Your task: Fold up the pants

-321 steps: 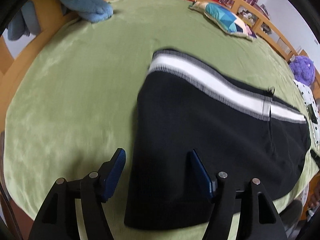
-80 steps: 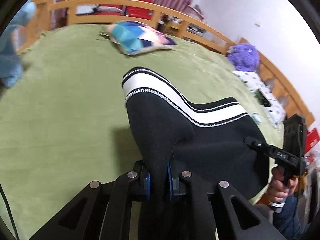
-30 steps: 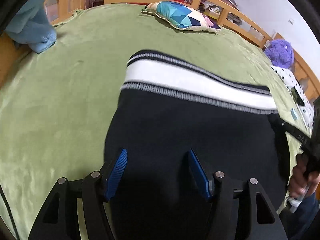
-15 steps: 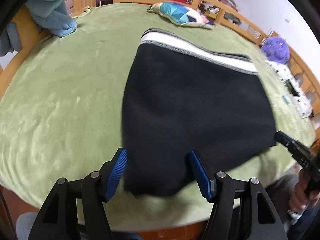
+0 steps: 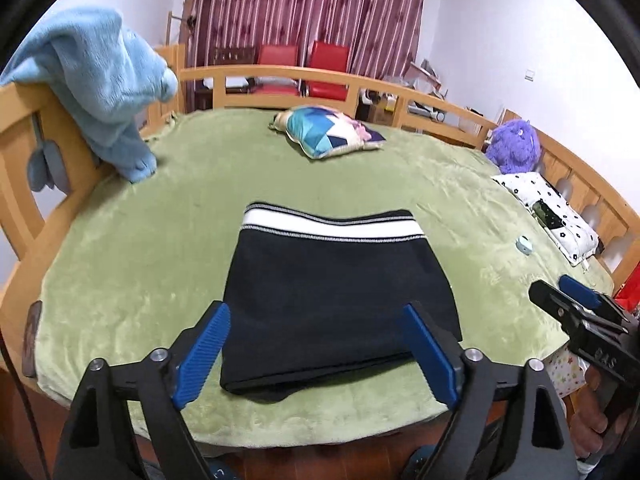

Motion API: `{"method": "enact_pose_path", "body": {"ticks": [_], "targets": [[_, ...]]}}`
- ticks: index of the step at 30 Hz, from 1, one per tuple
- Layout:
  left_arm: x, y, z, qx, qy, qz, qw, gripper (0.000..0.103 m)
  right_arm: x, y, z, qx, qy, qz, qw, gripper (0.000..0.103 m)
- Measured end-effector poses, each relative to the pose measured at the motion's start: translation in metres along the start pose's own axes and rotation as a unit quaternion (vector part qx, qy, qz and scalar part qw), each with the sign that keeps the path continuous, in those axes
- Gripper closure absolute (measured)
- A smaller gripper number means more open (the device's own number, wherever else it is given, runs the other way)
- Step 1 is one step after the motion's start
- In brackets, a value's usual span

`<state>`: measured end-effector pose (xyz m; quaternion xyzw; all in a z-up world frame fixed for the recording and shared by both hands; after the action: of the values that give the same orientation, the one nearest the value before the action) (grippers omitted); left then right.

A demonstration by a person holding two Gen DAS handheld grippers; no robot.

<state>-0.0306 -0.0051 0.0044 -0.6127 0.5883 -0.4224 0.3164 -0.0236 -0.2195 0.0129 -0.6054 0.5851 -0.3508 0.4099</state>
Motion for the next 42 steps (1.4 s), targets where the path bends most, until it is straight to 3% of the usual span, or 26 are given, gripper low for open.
{"method": "enact_pose_path", "body": {"ticks": [3, 6, 18, 42], "targets": [[0.004, 0.000, -0.013, 0.003, -0.003, 0.001, 1.0000, 0.011, -0.004, -0.004, -0.017, 0.022, 0.007, -0.009, 1.000, 0.007], [0.008, 0.004, -0.023, 0.006, -0.007, -0.001, 1.0000, 0.010, -0.004, -0.005, -0.025, 0.025, 0.013, -0.004, 1.000, 0.005], [0.022, 0.013, -0.038, 0.004, -0.017, 0.024, 0.9996, 0.010, 0.002, 0.007, -0.035, 0.013, 0.020, 0.010, 1.000, 0.004], [0.026, 0.013, -0.051, 0.006, -0.011, 0.018, 0.9998, 0.010, 0.009, 0.007, -0.052, 0.021, 0.028, 0.019, 0.999, 0.004]]}}
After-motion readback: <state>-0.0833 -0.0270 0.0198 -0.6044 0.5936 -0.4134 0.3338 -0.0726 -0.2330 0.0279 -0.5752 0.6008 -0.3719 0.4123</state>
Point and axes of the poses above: each gripper's, at about its wrist camera, not at the fingertips, and z roughly the way its jaws point, x to its right, y to its underside, the point moved 2 cm from there along z, roughly the way its jaws point, and after that the axes turned 15 degrees about x, right-handed, at the moved point
